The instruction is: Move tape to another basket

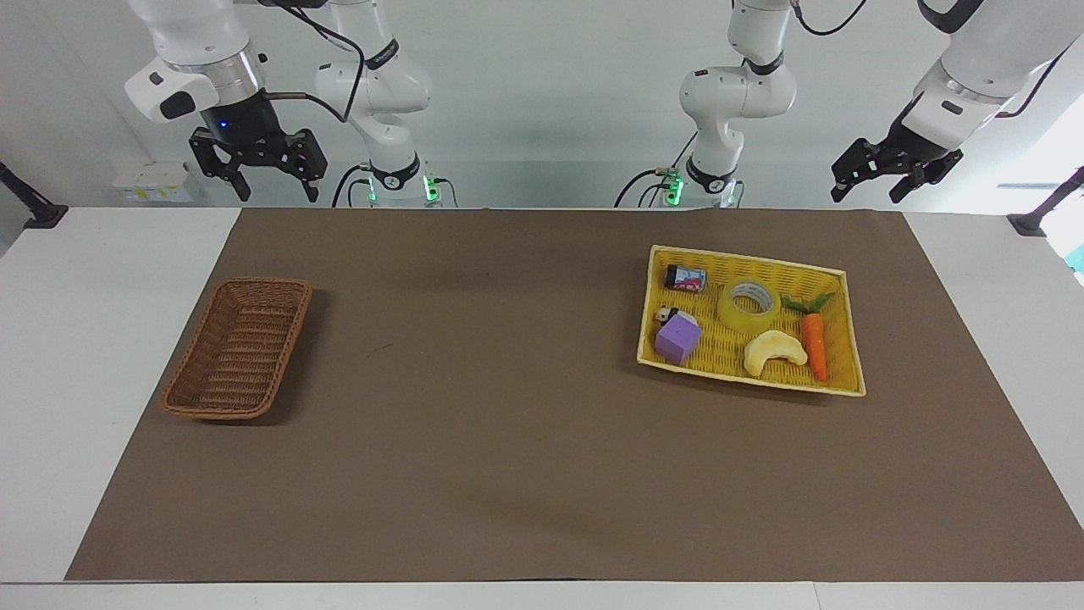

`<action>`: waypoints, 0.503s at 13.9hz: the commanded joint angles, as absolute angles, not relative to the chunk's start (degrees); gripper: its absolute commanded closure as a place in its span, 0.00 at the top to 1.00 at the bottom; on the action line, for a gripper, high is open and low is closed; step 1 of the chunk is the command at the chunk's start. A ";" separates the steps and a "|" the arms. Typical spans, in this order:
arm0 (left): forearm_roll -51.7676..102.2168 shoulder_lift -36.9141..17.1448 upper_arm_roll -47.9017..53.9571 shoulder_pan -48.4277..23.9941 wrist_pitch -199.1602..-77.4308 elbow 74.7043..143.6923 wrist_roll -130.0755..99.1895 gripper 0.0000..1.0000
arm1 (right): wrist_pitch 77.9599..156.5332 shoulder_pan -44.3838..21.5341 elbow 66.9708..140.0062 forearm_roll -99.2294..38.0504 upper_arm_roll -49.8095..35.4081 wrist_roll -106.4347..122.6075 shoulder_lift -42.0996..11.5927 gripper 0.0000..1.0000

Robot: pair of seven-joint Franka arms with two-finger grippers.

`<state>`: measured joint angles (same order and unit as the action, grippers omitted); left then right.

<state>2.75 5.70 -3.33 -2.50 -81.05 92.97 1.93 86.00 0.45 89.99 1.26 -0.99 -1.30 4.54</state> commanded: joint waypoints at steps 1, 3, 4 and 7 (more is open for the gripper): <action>1.67 7.82 -3.08 -2.46 -81.56 95.71 2.55 1.00 | 86.48 0.97 91.49 0.35 -1.32 -1.58 5.80 1.00; 1.67 8.17 -3.08 -2.55 -82.52 97.02 2.64 1.00 | 86.48 1.05 91.49 0.35 -1.32 -1.58 5.80 1.00; 1.67 8.43 -3.08 -2.55 -83.40 98.16 2.64 1.00 | 86.48 1.05 91.49 0.35 -1.32 -1.50 5.80 1.00; 1.67 9.32 -3.08 -2.55 -86.30 102.38 2.72 1.00 | 86.48 1.05 91.49 0.35 -1.32 -1.49 5.80 1.00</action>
<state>2.73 6.74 -3.25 -2.51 -83.00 97.24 2.06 86.00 0.45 90.00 1.26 -0.99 -1.31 4.54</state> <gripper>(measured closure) 0.000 0.000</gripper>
